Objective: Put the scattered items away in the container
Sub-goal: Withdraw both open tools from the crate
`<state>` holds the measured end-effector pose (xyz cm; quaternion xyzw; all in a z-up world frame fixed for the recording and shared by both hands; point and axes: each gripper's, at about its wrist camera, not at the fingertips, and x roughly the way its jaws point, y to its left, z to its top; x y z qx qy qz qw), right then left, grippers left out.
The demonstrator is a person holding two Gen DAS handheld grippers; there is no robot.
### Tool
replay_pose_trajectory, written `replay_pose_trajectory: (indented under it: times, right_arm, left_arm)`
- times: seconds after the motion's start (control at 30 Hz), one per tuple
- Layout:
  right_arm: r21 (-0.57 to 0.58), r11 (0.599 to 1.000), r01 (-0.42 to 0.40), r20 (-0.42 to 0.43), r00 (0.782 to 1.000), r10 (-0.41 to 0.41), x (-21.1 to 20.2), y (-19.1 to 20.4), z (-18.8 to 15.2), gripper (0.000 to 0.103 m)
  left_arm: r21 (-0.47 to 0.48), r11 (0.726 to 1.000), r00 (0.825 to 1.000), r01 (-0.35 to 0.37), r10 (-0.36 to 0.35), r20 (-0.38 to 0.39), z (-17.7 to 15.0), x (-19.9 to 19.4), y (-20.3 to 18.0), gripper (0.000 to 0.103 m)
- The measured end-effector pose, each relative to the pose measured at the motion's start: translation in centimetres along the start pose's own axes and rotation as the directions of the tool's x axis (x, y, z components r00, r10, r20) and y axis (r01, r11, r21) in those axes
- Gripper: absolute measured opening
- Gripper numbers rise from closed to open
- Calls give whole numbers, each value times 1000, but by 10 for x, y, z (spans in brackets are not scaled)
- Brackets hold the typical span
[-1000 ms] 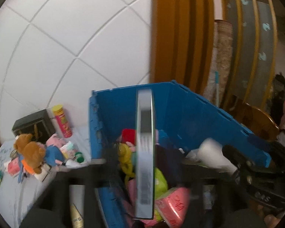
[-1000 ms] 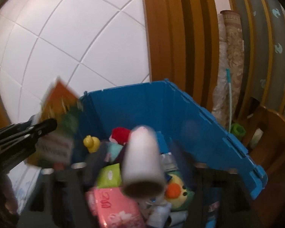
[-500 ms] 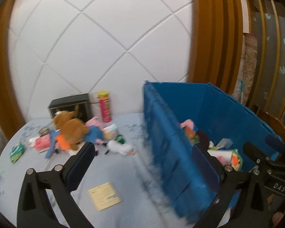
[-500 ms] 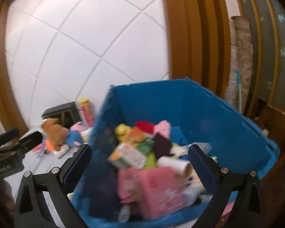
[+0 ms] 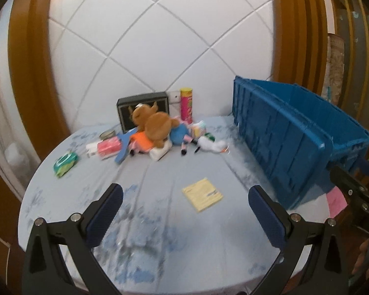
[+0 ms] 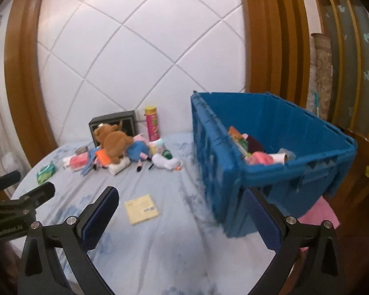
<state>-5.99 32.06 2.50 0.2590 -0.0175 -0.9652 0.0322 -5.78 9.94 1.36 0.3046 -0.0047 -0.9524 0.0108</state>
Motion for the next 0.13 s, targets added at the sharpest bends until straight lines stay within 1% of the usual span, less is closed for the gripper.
replay_pose_trajectory:
  times: [0.13]
  right_arm:
    - [-9, 1000, -12, -11, 1000, 12, -14, 28, -19, 103]
  left_arm:
    - [-17, 1000, 1000, -18, 18, -12, -15, -12, 22, 103]
